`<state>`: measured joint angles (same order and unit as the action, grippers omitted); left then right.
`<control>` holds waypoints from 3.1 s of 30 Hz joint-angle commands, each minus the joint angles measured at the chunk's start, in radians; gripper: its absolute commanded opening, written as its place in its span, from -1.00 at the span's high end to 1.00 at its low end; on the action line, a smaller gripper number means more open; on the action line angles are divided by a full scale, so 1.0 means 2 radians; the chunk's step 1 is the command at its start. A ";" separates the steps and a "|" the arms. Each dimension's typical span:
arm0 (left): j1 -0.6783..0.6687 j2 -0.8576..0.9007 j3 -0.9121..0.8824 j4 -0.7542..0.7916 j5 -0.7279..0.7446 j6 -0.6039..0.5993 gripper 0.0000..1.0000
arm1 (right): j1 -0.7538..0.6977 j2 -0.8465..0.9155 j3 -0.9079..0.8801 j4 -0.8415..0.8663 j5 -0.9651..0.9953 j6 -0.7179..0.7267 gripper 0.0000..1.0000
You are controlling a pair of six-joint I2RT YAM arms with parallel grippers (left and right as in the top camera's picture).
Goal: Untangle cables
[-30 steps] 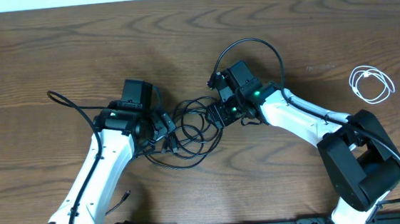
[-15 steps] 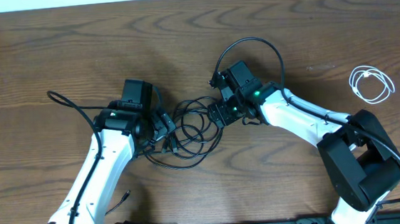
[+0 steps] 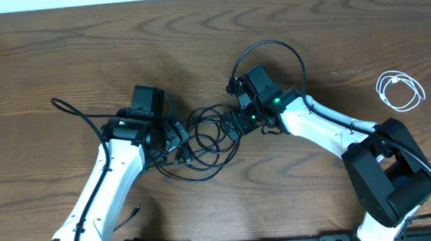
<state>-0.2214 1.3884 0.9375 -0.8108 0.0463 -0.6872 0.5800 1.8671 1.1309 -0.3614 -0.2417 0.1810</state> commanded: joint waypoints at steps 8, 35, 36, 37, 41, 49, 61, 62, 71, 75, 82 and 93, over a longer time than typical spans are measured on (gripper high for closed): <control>0.002 -0.007 0.011 -0.002 -0.003 -0.001 -0.95 | 0.001 -0.008 -0.001 0.007 0.033 -0.001 -0.30; -0.067 0.041 0.011 0.073 0.072 -0.029 -0.95 | 0.001 0.026 -0.001 0.021 0.094 0.014 0.55; -0.075 0.050 0.011 0.076 0.072 -0.030 -0.96 | 0.001 0.026 -0.001 0.021 0.094 0.014 0.55; -0.082 0.058 0.011 0.080 0.072 -0.030 -0.95 | 0.001 0.026 -0.001 0.021 0.094 0.014 0.55; -0.104 0.097 0.011 0.094 0.072 -0.030 -0.96 | 0.001 0.028 -0.001 0.022 0.094 0.014 0.46; -0.129 0.166 0.011 0.108 0.070 -0.029 -0.96 | 0.001 0.041 -0.001 0.028 0.095 0.014 0.32; -0.128 0.194 0.011 0.032 -0.107 -0.023 -0.96 | 0.001 0.048 -0.001 0.025 0.143 0.013 0.73; -0.127 0.194 0.011 0.021 -0.128 -0.023 -0.96 | 0.001 0.048 -0.001 0.023 0.163 0.013 0.74; -0.118 0.194 0.011 -0.020 -0.202 -0.023 -0.96 | -0.007 0.048 -0.001 -0.006 0.302 0.014 0.97; -0.097 0.194 0.011 -0.021 -0.202 -0.023 -0.96 | -0.021 0.048 -0.001 -0.019 0.339 0.014 0.98; -0.044 0.195 0.010 -0.021 -0.202 -0.002 -0.96 | -0.068 0.048 -0.001 -0.040 0.348 0.017 0.98; 0.051 0.194 -0.006 -0.023 -0.202 -0.001 -0.96 | -0.130 0.048 -0.001 -0.060 0.329 0.042 0.97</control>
<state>-0.1783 1.7550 0.9718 -0.8467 -0.3210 -0.6987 0.3573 1.9423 1.1309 -0.4656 0.4015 0.2417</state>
